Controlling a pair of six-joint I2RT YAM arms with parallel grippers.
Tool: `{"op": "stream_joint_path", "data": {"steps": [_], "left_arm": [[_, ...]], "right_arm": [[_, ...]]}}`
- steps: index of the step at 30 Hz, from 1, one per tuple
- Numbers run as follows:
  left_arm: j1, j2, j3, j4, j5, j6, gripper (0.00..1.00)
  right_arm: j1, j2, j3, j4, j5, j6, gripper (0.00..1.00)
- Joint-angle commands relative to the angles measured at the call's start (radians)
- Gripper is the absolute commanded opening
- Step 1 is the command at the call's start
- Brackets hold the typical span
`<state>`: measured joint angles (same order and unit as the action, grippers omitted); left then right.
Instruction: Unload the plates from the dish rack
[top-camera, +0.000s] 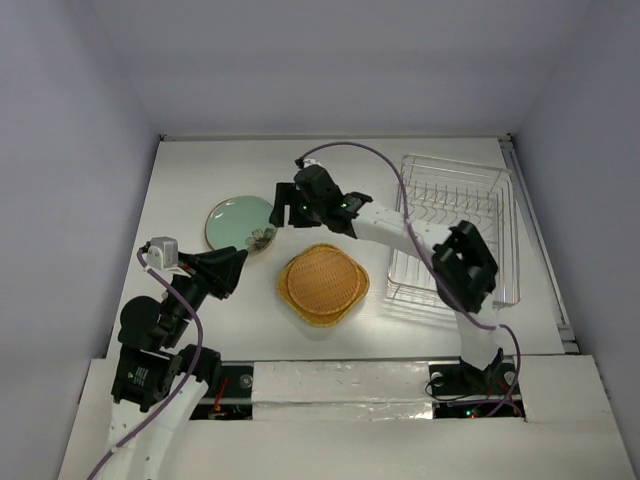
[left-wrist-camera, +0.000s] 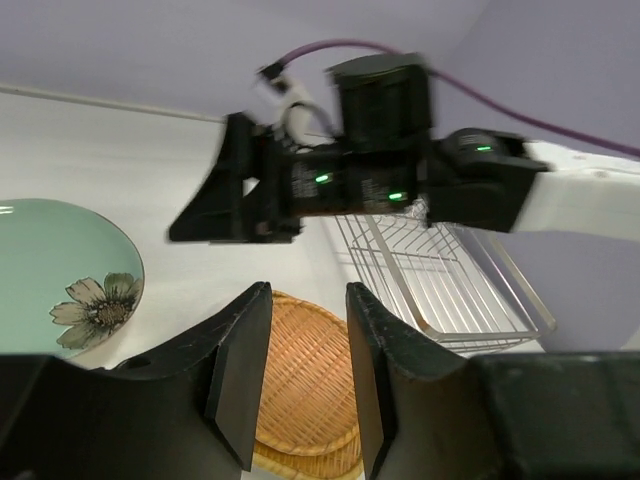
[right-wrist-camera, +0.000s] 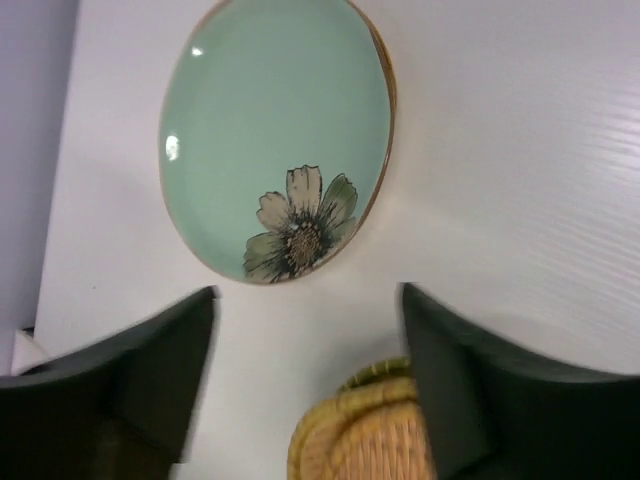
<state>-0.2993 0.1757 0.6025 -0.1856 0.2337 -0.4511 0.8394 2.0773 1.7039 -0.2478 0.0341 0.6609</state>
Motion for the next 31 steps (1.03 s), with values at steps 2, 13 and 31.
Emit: {"op": "stream_joint_path", "data": {"steps": [2,13,31], "left_arm": [[0.012,0.016,0.016,0.031,-0.008,-0.004,0.34],[0.012,0.025,0.022,0.020,-0.014,-0.004,0.68],[0.022,0.077,0.052,0.021,-0.092,0.019,0.73]], "right_arm": [[0.007,-0.293,-0.178,0.154,0.114,-0.095,0.16],[0.017,-1.247,-0.877,0.348,0.390,-0.208,0.23],[0.017,-1.947,-1.193,0.145,0.741,-0.167,0.78]]}}
